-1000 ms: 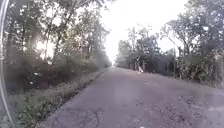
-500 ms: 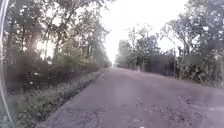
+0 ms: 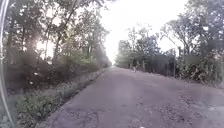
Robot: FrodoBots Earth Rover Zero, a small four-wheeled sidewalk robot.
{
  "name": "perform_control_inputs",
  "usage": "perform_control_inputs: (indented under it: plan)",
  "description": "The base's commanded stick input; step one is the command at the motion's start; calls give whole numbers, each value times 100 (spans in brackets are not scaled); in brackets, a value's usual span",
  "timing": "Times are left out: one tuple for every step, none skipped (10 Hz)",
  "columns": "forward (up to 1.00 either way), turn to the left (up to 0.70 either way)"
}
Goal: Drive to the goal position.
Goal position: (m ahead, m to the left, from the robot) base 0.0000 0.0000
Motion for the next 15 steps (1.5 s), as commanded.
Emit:
perform_control_inputs:
  plan:
    - [10, 1]
    - [10, 1]
    - [10, 1]
    - [10, 1]
    - [10, 1]
    - [10, 1]
    - [10, 1]
    - [10, 1]
    - [10, 1]
    - [10, 1]
    - [10, 1]
    - [10, 1]
    - [10, 1]
    - [10, 1]
    - [10, 1]
